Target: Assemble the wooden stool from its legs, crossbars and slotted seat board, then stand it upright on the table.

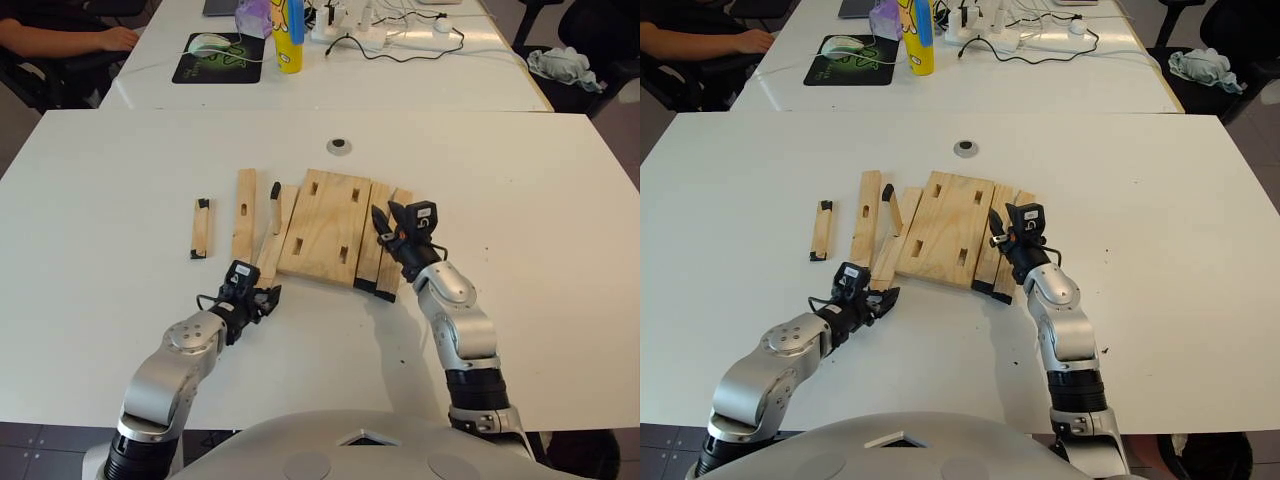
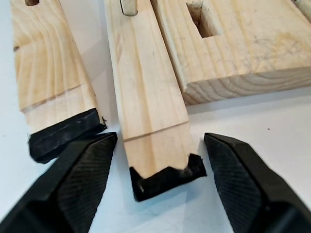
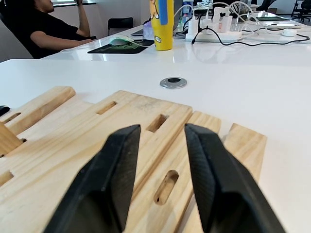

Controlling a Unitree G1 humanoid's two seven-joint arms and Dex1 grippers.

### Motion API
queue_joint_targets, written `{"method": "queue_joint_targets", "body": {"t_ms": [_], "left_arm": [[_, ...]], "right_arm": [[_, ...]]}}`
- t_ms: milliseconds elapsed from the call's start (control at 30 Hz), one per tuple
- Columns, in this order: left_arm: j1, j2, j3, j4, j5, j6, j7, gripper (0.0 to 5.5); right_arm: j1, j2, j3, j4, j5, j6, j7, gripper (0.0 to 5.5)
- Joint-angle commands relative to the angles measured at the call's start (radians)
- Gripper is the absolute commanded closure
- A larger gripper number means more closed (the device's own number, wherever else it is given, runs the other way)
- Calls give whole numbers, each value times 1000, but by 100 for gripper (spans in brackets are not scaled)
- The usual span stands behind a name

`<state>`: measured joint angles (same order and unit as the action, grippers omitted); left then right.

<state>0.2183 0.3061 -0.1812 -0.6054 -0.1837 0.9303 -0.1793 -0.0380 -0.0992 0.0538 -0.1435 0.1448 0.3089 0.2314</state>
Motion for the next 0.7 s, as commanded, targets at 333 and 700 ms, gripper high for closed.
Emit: {"method": "queue_joint_targets", "body": {"t_ms": [333, 700], "left_arm": [[-61, 4, 70, 122, 45, -54, 13, 216], [-111, -14, 31, 194, 59, -109, -15, 216]], "right_arm": [[-13, -2, 0, 7, 5, 27, 10, 382], [-31, 0, 2, 18, 6, 31, 12, 382]]}}
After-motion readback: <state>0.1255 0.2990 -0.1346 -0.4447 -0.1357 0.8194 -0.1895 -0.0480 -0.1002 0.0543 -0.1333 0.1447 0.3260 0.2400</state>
